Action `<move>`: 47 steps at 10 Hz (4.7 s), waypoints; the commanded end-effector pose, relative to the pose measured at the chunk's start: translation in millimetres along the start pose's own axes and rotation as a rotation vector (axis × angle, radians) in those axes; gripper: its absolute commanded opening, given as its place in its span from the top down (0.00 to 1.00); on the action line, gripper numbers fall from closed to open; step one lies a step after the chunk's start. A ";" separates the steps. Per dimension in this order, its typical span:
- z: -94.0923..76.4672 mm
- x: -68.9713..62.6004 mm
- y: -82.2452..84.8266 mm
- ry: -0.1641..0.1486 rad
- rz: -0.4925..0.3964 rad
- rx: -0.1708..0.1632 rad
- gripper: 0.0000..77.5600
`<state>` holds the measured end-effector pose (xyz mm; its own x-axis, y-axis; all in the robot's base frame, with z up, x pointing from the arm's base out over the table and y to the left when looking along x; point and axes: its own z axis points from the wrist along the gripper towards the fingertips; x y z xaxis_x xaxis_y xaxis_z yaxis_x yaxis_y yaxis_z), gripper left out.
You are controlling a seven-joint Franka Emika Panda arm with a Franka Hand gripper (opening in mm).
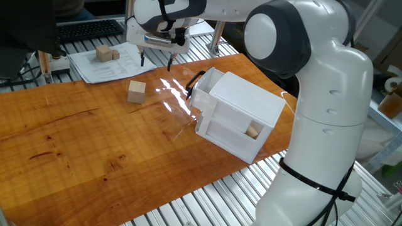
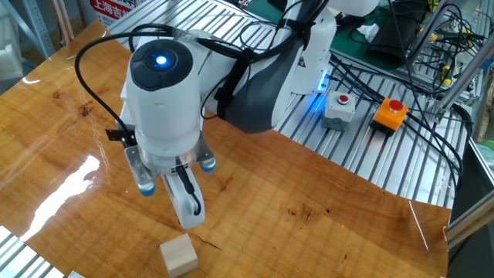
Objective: Put things in the drawer
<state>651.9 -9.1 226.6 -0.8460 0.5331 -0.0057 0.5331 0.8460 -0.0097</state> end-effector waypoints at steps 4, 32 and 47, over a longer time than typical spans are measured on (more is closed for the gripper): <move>8.5 -1.2 11.1 -0.003 0.013 -0.013 0.00; 104.5 -10.3 57.2 -0.060 0.006 -0.039 0.00; 128.7 -10.6 58.5 -0.068 -0.026 -0.018 0.00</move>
<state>690.9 33.5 95.9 -0.8511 0.5201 -0.0719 0.5209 0.8536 0.0085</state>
